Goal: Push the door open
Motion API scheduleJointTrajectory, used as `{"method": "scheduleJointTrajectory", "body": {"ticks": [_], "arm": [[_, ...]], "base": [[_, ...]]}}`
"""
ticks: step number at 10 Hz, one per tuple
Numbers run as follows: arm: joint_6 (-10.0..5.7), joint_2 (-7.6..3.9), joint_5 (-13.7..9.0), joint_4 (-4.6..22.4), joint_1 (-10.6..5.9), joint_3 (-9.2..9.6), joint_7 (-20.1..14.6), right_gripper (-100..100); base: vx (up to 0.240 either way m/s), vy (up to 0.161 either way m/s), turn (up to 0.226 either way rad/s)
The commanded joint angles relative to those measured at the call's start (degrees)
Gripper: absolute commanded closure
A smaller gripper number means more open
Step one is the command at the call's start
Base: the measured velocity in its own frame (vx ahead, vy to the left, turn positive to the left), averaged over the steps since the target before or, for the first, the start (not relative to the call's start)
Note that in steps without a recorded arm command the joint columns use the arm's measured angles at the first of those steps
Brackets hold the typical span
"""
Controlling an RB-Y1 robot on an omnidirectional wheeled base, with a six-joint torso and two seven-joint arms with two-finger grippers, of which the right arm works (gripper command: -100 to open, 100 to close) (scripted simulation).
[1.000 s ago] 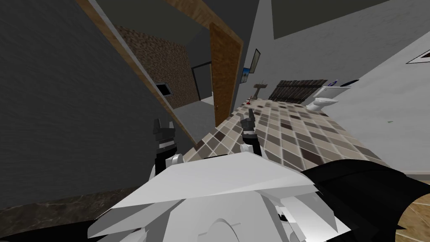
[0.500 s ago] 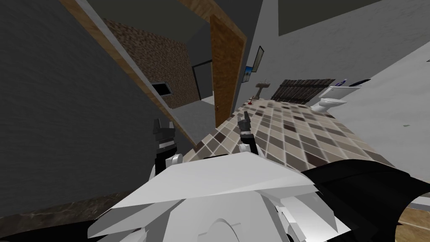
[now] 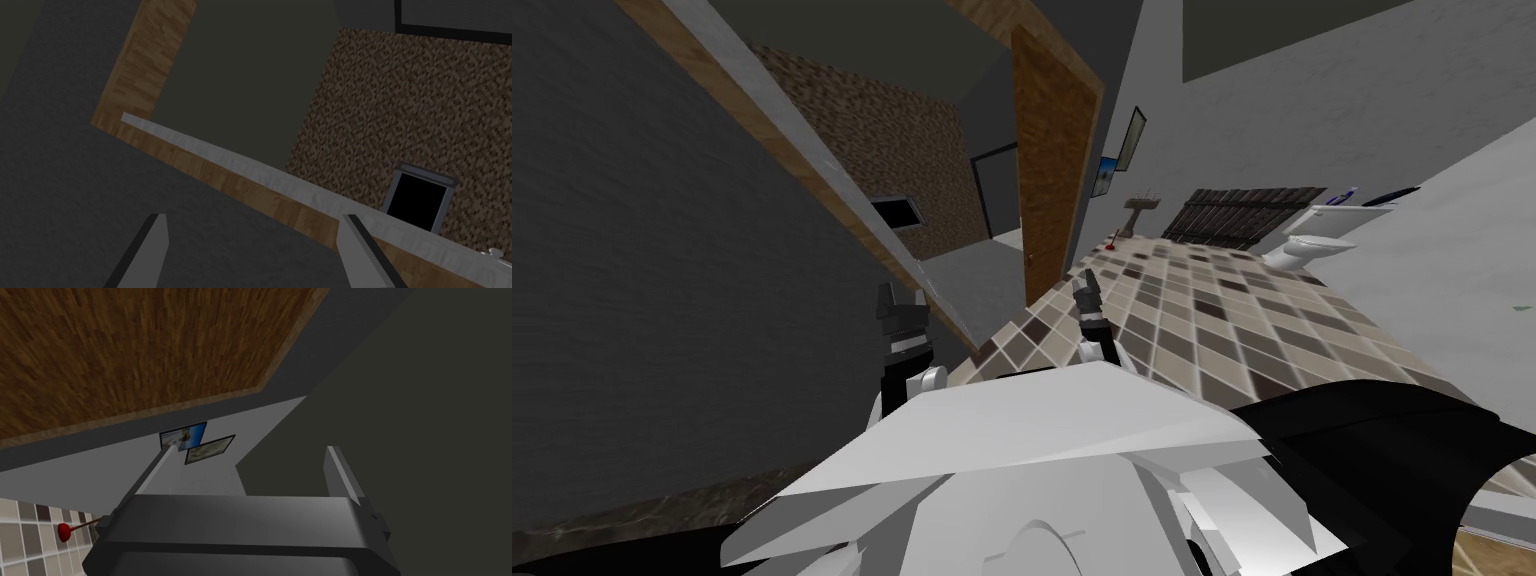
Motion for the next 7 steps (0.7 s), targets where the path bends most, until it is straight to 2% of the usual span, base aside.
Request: {"method": "scheduleJointTrajectory", "body": {"ticks": [1, 7], "arm": [[-0.48, -0.32, 0.42, 1.63, -0.56, 0.17, -0.35, -100], [-2.37, -1.47, 1.97, 8.82, -3.65, 0.53, -1.58, -100]], "base": [[0.074, -0.04, 0.037], [0.09, -0.046, 0.033]]}}
